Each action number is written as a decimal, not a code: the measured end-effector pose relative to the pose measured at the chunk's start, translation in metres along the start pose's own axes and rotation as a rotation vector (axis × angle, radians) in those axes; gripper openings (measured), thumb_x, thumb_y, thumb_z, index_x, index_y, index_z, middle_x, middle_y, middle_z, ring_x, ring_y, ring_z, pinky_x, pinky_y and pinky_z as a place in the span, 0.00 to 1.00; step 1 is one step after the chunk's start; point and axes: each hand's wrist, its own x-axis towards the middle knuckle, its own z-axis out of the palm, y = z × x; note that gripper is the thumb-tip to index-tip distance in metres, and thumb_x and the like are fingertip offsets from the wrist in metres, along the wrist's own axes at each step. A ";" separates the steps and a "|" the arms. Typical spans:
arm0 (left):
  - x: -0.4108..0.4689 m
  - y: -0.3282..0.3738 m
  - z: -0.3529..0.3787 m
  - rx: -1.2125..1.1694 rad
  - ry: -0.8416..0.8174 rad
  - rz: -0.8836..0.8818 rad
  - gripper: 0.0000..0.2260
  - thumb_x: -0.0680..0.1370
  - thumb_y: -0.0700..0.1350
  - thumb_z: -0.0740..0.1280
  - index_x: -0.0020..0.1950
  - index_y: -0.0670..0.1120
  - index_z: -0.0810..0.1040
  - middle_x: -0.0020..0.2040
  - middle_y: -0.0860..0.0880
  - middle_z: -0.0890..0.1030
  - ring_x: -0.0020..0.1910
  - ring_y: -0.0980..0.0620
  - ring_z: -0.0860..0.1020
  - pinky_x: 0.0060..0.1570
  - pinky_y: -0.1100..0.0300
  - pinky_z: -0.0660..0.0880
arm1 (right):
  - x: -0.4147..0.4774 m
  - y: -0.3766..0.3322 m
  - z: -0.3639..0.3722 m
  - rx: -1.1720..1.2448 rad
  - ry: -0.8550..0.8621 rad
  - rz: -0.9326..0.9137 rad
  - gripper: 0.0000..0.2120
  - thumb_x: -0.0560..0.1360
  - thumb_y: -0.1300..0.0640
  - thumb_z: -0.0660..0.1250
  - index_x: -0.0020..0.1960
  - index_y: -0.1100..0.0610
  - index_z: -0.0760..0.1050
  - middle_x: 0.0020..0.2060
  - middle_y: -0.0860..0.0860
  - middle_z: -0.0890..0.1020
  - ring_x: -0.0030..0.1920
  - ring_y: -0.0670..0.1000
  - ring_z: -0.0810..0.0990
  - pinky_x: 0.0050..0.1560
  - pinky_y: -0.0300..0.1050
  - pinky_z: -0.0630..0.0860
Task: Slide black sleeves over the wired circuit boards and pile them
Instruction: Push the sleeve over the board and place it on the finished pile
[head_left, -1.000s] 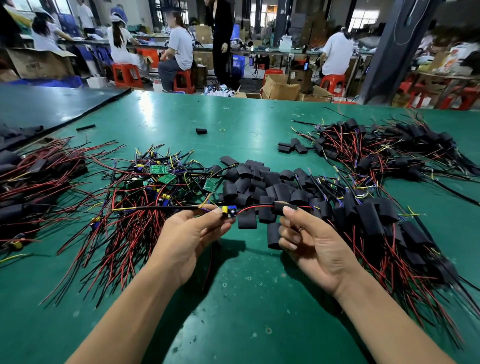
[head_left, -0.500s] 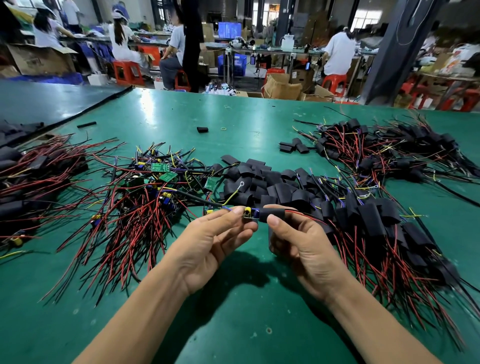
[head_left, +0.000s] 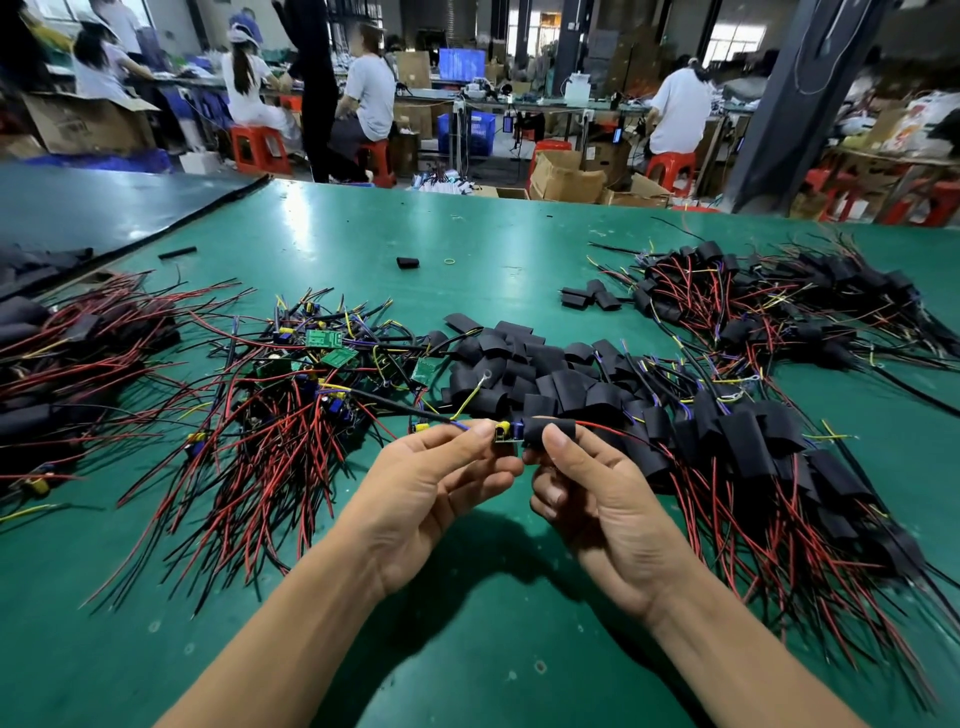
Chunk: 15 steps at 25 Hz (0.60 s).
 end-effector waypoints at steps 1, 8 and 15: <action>0.000 0.000 0.000 0.016 0.005 0.013 0.08 0.68 0.40 0.73 0.43 0.38 0.80 0.39 0.39 0.84 0.34 0.48 0.84 0.33 0.63 0.80 | 0.000 0.000 0.001 0.008 0.005 0.005 0.11 0.66 0.56 0.75 0.47 0.60 0.82 0.38 0.54 0.83 0.26 0.45 0.69 0.28 0.36 0.69; -0.002 -0.005 0.004 0.092 0.005 0.136 0.07 0.64 0.43 0.76 0.39 0.42 0.86 0.40 0.37 0.84 0.33 0.47 0.83 0.33 0.61 0.80 | -0.003 0.002 0.007 -0.019 0.069 -0.018 0.05 0.68 0.58 0.73 0.43 0.57 0.80 0.34 0.49 0.81 0.26 0.44 0.69 0.26 0.35 0.69; -0.003 -0.003 0.005 -0.051 -0.049 -0.076 0.04 0.67 0.42 0.74 0.40 0.43 0.87 0.39 0.43 0.84 0.31 0.54 0.82 0.31 0.65 0.79 | -0.004 0.000 0.007 -0.112 0.018 -0.078 0.11 0.65 0.55 0.76 0.47 0.56 0.84 0.37 0.53 0.81 0.27 0.46 0.71 0.28 0.36 0.71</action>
